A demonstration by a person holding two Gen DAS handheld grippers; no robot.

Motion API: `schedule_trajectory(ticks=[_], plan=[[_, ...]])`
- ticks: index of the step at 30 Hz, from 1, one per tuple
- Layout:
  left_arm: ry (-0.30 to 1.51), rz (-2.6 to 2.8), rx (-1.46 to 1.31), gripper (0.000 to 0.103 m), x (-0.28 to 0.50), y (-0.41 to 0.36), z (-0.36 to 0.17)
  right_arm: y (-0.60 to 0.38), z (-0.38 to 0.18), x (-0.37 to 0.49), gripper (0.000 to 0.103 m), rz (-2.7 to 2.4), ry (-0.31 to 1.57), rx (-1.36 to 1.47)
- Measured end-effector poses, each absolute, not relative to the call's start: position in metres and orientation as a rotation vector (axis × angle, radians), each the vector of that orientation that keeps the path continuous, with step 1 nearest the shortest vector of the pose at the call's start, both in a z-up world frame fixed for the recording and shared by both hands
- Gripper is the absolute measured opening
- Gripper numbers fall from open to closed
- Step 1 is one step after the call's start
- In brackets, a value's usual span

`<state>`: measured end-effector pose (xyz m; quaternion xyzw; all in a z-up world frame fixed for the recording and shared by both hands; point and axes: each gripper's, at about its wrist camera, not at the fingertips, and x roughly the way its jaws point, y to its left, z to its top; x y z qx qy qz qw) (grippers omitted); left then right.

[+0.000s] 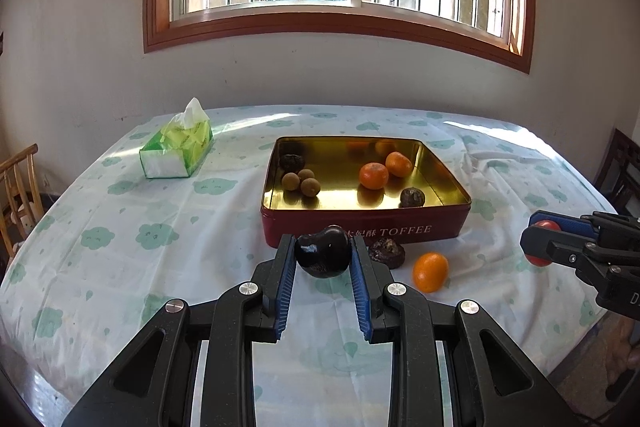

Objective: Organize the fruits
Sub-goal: 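Lift the tomato and black fruit and carry both tools over the tin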

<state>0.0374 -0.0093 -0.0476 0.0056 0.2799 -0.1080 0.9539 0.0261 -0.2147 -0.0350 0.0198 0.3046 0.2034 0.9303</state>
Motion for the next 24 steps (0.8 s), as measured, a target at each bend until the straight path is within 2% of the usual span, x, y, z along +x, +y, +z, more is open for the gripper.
schedule_trajectory(ticks=[24], plan=[[0.53,-0.22,0.022,0.028,0.039,-0.009,-0.029,-0.203,-0.01,0.031,0.026,0.436,0.567,0.001]])
